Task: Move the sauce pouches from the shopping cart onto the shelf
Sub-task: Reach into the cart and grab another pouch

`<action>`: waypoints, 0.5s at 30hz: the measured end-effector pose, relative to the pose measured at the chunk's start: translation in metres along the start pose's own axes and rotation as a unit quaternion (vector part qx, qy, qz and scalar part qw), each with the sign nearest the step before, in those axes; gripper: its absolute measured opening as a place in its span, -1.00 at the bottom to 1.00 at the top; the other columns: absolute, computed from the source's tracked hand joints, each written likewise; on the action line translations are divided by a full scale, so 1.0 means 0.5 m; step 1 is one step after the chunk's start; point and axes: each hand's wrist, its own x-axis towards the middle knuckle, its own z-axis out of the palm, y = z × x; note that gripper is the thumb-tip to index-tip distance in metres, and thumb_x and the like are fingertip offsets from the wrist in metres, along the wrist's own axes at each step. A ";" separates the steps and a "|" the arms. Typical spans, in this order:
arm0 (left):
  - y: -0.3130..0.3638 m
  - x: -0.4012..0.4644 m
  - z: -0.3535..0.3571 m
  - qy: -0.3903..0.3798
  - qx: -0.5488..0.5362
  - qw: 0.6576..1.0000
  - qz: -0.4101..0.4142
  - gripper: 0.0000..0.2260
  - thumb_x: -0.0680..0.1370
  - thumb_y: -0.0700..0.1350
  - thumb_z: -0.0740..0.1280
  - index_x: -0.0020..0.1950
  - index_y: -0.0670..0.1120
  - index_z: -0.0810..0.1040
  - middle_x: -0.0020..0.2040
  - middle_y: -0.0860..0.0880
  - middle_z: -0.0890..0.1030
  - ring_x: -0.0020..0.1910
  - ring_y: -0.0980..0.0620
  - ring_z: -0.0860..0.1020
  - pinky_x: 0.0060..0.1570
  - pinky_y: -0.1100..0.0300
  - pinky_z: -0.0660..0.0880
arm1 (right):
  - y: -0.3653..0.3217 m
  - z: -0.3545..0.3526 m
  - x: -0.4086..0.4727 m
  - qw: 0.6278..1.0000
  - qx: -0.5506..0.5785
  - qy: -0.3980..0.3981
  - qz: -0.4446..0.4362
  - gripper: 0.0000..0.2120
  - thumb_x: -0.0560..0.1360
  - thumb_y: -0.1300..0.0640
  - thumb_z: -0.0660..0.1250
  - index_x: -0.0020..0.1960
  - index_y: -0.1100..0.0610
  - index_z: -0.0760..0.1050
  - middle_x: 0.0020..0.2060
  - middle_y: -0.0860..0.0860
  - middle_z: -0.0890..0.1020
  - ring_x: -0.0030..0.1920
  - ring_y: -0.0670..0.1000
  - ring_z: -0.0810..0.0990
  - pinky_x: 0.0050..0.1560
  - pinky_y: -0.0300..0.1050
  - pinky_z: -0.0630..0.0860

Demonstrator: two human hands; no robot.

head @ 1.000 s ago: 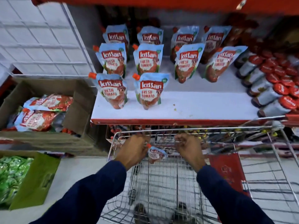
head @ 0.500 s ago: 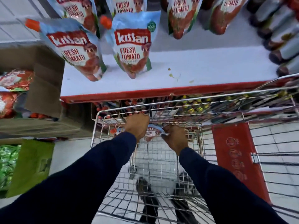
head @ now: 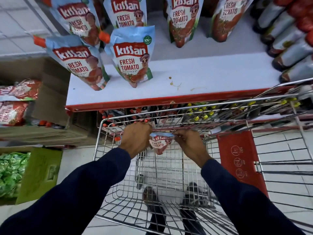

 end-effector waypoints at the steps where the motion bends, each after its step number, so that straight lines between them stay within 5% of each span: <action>1: 0.006 -0.015 -0.023 0.010 -0.020 1.000 -0.005 -0.84 0.54 0.04 0.42 0.05 0.01 0.65 -0.20 -0.01 0.68 -0.26 -0.03 0.62 -0.21 0.08 0.63 | -0.013 -0.025 -0.009 1.000 0.006 0.001 -0.014 -0.86 0.56 0.15 0.33 -0.01 0.15 0.66 -0.20 0.04 0.72 -0.21 0.04 0.64 -0.19 -0.07 0.53; 5: 0.037 -0.069 -0.118 0.048 -0.056 0.997 -0.028 -0.78 0.48 0.16 0.46 0.03 0.08 0.63 -0.19 0.06 0.70 -0.22 0.05 0.66 -0.24 0.15 0.60 | -0.073 -0.128 -0.039 0.998 0.009 0.021 -0.061 -0.88 0.55 0.14 0.34 -0.10 0.04 0.65 -0.38 -0.12 0.63 -0.37 -0.14 0.54 -0.39 -0.31 0.38; 9: 0.075 -0.112 -0.224 0.123 -0.057 0.990 -0.037 -0.79 0.43 0.04 0.45 0.06 0.13 0.62 -0.13 0.07 0.72 -0.15 0.01 0.68 -0.26 0.17 0.52 | -0.139 -0.246 -0.059 0.994 0.017 0.036 -0.103 -0.85 0.56 0.15 0.33 -0.11 0.00 0.66 -0.35 -0.01 0.68 -0.33 0.04 0.63 -0.32 -0.07 0.54; 12: 0.100 -0.121 -0.300 0.178 -0.045 0.982 -0.031 -0.75 0.44 0.05 0.42 0.11 0.16 0.60 -0.04 0.07 0.71 -0.06 -0.02 0.67 -0.21 0.14 0.50 | -0.182 -0.329 -0.063 0.988 0.013 0.061 -0.145 -0.79 0.53 0.11 0.36 -0.23 -0.13 0.61 -0.46 -0.23 0.61 -0.39 -0.16 0.58 -0.34 -0.33 0.47; 15: 0.127 -0.109 -0.379 0.230 -0.045 0.972 -0.031 -0.80 0.45 0.03 0.40 0.07 0.15 0.60 -0.04 0.04 0.69 -0.06 -0.08 0.64 -0.24 0.13 0.45 | -0.224 -0.412 -0.052 0.977 0.007 0.098 -0.187 -0.91 0.50 0.09 0.40 -0.14 -0.02 0.68 -0.39 -0.24 0.64 -0.29 -0.23 0.60 -0.31 -0.37 0.43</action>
